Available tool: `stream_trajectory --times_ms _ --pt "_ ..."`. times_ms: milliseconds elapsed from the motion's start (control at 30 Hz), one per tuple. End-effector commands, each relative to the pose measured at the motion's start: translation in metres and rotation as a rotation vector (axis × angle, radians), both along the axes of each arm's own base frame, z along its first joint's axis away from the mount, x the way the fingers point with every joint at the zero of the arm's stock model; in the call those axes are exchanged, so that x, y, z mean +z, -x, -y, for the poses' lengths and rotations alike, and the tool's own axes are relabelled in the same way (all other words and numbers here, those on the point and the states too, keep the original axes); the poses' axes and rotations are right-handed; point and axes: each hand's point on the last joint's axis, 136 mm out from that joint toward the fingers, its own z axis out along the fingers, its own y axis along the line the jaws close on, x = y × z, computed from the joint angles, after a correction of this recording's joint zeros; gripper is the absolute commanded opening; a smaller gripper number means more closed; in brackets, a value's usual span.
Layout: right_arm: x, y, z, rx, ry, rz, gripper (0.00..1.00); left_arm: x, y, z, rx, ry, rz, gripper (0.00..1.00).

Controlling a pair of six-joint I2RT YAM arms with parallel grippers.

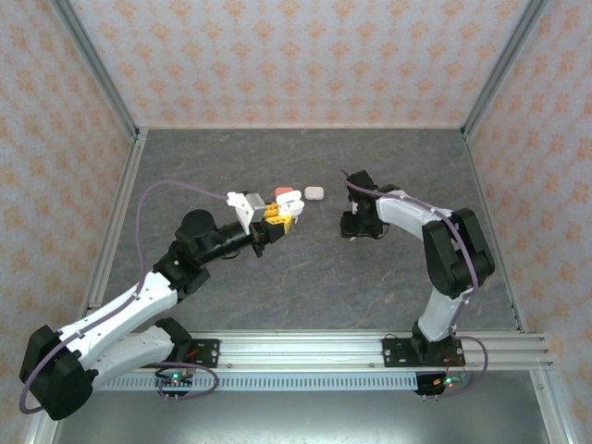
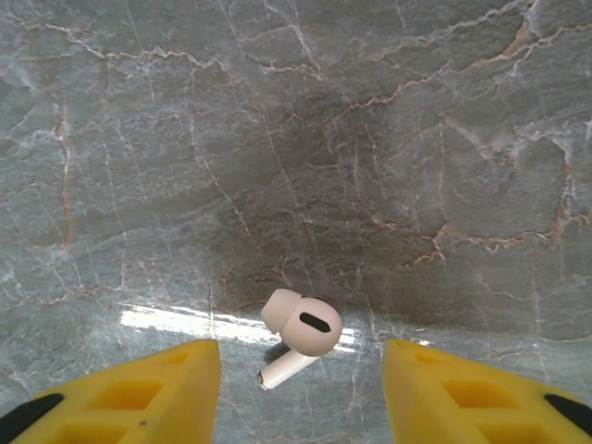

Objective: Insert wireless bluetooth earbuds into charging case

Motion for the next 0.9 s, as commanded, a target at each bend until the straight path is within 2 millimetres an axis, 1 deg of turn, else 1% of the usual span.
stream_trajectory --times_ms 0,167,400,567,733,867 --pt "0.002 -0.007 -0.001 -0.022 0.0 -0.004 0.47 0.005 0.002 -0.001 0.009 0.001 0.029 0.0" --pt "-0.001 -0.008 -0.006 -0.013 -0.017 -0.01 0.45 0.004 0.0 -0.002 0.02 -0.003 0.023 0.0" --pt "-0.005 -0.011 -0.007 -0.001 -0.01 -0.023 0.44 0.003 0.0 -0.001 0.018 -0.004 0.02 0.0" --pt "-0.006 -0.01 -0.011 0.018 -0.03 -0.029 0.4 0.003 0.0 -0.001 0.019 -0.005 0.018 0.0" --pt "-0.008 -0.01 -0.01 0.024 -0.02 -0.031 0.37 0.002 -0.001 -0.001 0.02 -0.005 0.015 0.0" --pt "-0.014 -0.008 -0.006 0.025 0.009 -0.051 0.37 0.002 0.0 -0.001 0.02 -0.003 0.014 0.0"
